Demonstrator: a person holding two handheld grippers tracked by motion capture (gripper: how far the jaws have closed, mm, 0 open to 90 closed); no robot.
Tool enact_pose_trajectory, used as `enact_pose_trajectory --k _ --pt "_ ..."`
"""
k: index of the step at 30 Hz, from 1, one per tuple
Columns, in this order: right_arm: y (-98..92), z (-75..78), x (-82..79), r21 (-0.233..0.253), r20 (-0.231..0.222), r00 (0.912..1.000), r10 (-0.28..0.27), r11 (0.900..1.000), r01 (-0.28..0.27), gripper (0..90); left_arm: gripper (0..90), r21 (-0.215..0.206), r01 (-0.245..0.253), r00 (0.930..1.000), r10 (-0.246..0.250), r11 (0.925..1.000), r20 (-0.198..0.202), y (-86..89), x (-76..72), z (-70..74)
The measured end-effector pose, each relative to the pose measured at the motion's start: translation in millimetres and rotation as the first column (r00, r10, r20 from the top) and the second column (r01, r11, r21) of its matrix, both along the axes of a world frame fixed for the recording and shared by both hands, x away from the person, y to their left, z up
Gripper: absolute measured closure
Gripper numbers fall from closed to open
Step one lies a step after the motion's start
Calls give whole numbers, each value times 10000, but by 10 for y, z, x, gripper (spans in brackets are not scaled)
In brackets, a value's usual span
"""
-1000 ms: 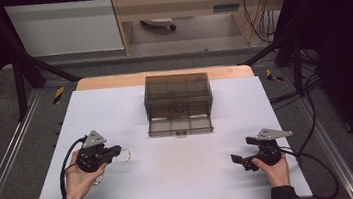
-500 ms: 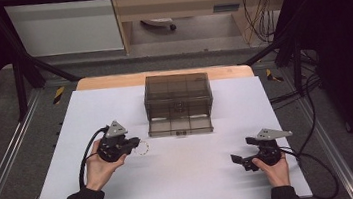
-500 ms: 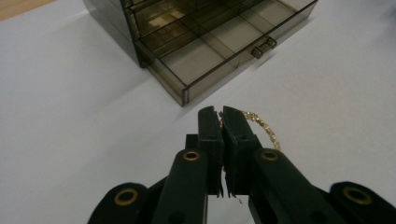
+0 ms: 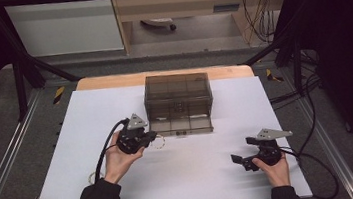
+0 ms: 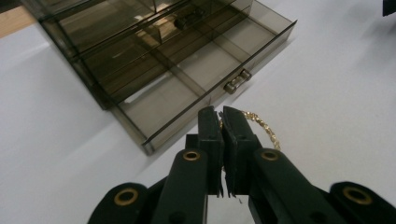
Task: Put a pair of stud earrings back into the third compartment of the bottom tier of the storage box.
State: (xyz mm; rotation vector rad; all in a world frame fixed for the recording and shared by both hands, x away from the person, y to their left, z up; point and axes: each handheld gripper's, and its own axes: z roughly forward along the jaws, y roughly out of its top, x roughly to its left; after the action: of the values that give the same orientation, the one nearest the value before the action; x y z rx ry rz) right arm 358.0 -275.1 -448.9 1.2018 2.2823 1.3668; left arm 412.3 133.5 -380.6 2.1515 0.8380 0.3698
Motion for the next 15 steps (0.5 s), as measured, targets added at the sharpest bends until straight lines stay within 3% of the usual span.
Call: enact_pose_trajectory --k 15 --pt "-1 1 0 -8 20 10000 -11 10000 11 6 864 30 202 9997 -202 9998 119 -403 169 50"
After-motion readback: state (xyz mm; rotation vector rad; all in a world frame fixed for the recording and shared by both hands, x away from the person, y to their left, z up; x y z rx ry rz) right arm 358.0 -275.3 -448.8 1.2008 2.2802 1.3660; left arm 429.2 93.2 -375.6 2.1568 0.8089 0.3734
